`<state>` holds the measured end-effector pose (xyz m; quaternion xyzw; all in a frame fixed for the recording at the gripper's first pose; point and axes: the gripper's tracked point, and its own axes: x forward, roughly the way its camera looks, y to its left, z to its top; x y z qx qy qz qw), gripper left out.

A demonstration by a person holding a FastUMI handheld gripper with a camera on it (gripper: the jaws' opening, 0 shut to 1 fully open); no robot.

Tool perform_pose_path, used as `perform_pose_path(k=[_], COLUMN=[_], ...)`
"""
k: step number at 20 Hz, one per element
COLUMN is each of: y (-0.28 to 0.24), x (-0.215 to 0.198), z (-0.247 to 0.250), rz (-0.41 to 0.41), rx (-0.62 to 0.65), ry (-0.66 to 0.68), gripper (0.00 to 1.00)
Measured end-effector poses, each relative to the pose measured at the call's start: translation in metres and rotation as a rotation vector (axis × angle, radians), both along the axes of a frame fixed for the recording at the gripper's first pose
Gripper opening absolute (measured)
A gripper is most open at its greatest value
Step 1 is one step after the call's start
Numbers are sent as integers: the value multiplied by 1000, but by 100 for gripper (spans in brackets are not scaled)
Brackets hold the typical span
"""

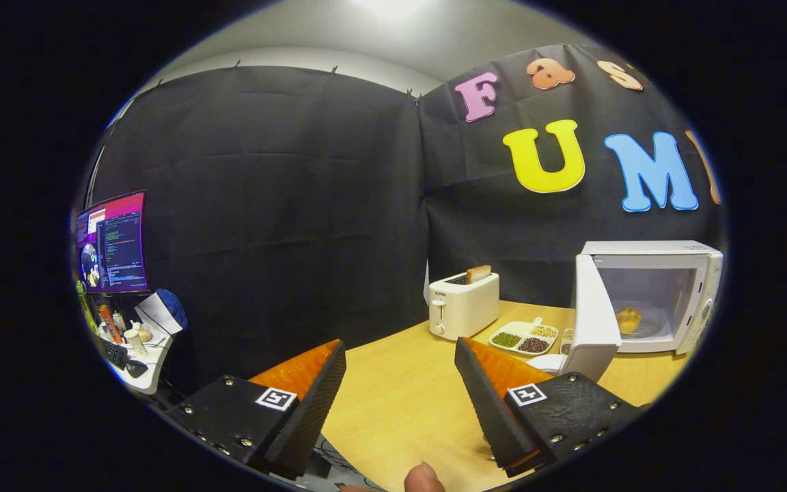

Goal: Open the microwave, put the food inside, and close the microwave door.

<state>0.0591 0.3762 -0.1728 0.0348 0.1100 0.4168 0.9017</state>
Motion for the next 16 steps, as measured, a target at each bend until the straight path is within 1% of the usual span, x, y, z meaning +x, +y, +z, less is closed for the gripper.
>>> perform_pose_path(k=[3,4,5,7,11,16], y=[-14,-18,-17,-32,-57,-97], x=[9,7,7,8,11,22], z=[-18,-21,-22,-20,-22,-18], rz=[-48,-47,-39,-47,-94,-177], rx=[-14,0,16,29,-14,-30], ry=[9,12,23,36,0,-42], gripper=[97,97,93,93,93,92])
